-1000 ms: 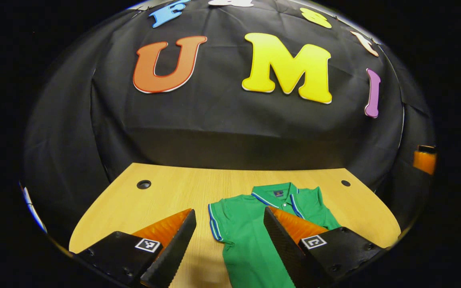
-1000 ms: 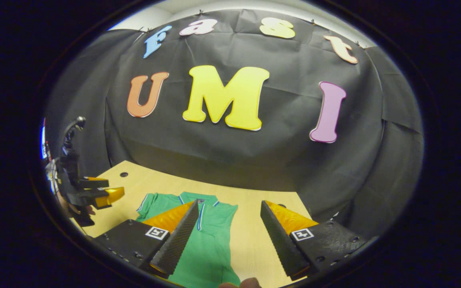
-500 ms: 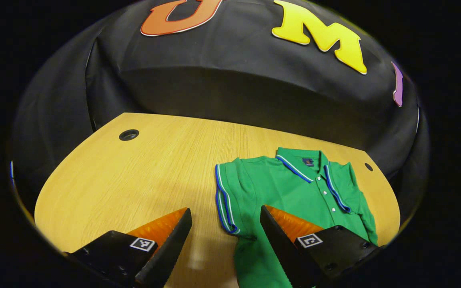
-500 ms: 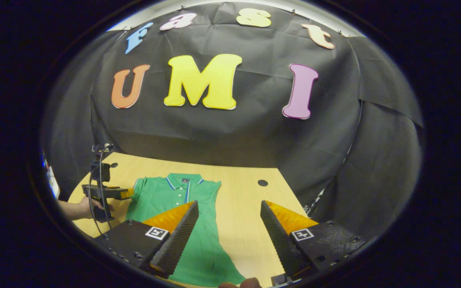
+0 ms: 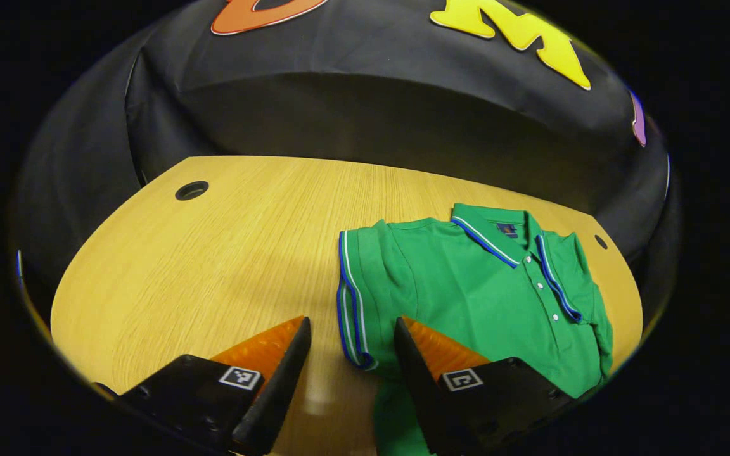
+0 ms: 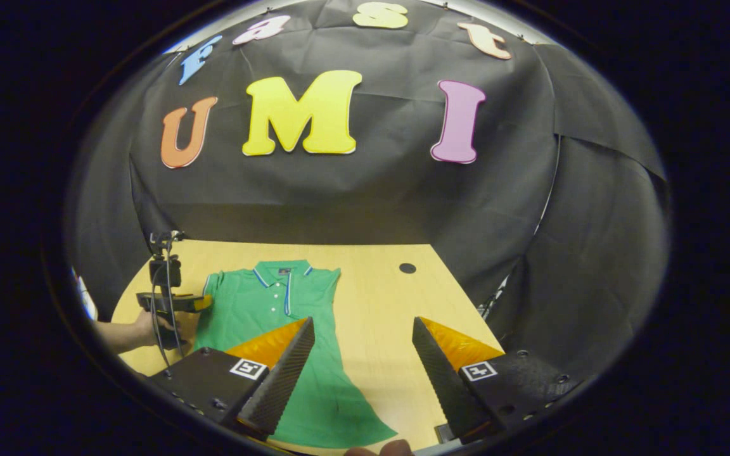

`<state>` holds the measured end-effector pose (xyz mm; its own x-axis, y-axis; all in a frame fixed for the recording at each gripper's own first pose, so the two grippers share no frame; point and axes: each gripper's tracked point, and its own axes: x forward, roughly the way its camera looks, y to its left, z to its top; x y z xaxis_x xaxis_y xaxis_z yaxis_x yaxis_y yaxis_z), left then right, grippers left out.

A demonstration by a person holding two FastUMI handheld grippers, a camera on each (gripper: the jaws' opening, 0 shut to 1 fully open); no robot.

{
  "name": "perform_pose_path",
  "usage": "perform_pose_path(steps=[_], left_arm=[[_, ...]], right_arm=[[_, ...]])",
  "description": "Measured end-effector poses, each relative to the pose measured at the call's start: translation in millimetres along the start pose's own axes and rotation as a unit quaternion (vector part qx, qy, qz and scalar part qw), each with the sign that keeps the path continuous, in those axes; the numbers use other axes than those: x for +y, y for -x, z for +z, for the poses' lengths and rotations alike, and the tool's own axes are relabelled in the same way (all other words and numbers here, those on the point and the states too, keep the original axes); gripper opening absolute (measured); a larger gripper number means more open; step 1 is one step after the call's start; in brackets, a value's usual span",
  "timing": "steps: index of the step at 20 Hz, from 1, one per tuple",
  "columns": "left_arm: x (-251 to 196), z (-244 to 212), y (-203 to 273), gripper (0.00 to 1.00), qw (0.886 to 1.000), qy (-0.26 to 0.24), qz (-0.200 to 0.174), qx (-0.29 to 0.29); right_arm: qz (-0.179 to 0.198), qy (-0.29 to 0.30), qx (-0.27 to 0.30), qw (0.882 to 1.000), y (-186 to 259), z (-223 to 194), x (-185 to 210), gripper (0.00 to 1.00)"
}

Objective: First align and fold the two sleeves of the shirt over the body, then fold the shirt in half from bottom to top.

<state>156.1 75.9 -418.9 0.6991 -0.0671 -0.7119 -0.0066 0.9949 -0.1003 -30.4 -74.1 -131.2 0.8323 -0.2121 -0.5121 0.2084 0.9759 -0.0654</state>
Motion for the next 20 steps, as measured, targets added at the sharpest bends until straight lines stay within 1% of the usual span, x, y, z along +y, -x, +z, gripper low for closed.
perform_pose_path(steps=[1,2,3,4,5,6,7,8,9,10,13,18,19,20], left_arm=[[-2.8,1.9,0.1,0.81,1.0,-0.001,0.0,0.0],[-6.8,2.4,-0.8,0.75,1.0,0.001,-0.003,-0.002],[-7.6,2.4,-1.9,0.59,1.0,0.002,0.0,-0.003],[-10.3,2.7,-1.9,0.53,1.0,0.002,-0.003,-0.004],[-14.1,3.7,-3.0,0.41,1.0,0.003,-0.008,-0.004],[-17.1,3.9,-3.1,0.33,1.0,0.004,-0.011,-0.004],[-17.7,4.0,-4.3,0.16,1.0,0.002,-0.009,-0.003],[-19.0,5.5,-4.2,0.11,1.0,-0.001,-0.009,-0.003],[-21.6,7.8,-3.0,0.07,1.0,-0.005,-0.011,-0.005],[-22.8,13.4,0.1,0.07,1.0,-0.009,-0.012,-0.011],[-26.1,31.9,7.7,0.06,0.999,-0.029,-0.012,-0.032],[-44.9,52.9,24.9,0.06,0.998,-0.049,-0.009,-0.034],[-49.0,55.3,27.6,0.06,0.998,-0.056,-0.006,-0.033],[-56.9,58.4,29.7,0.06,0.998,-0.059,-0.007,-0.033]], right_arm=[[0.0,0.001,0.001,1.0,-1.8,-0.3,-0.7,0.97],[-0.001,0.0,0.002,1.0,-3.0,-0.5,-1.1,0.97],[0.0,0.0,0.003,1.0,-4.3,1.0,-1.0,0.97],[0.0,0.001,0.003,1.0,-5.8,0.5,-2.0,0.97],[0.001,0.001,0.002,1.0,-7.3,1.2,-2.2,0.95],[0.001,0.001,0.003,1.0,-8.4,1.2,-2.4,0.95],[0.002,0.001,0.004,1.0,-10.0,0.7,-2.7,0.95],[0.003,0.002,0.005,1.0,-11.3,-0.7,-3.4,0.95],[0.003,0.002,0.004,1.0,-12.0,-1.0,-4.7,0.95],[0.003,0.002,0.003,1.0,-12.8,-1.2,-6.1,0.95],[0.0,0.004,0.001,1.0,-17.4,-2.2,-13.4,0.95],[0.011,-0.009,0.0,1.0,-22.8,1.2,-18.5,0.96],[0.012,-0.007,-0.004,1.0,-22.1,3.4,-20.5,0.98],[0.013,-0.004,-0.005,1.0,-20.8,3.3,-23.5,0.95]])
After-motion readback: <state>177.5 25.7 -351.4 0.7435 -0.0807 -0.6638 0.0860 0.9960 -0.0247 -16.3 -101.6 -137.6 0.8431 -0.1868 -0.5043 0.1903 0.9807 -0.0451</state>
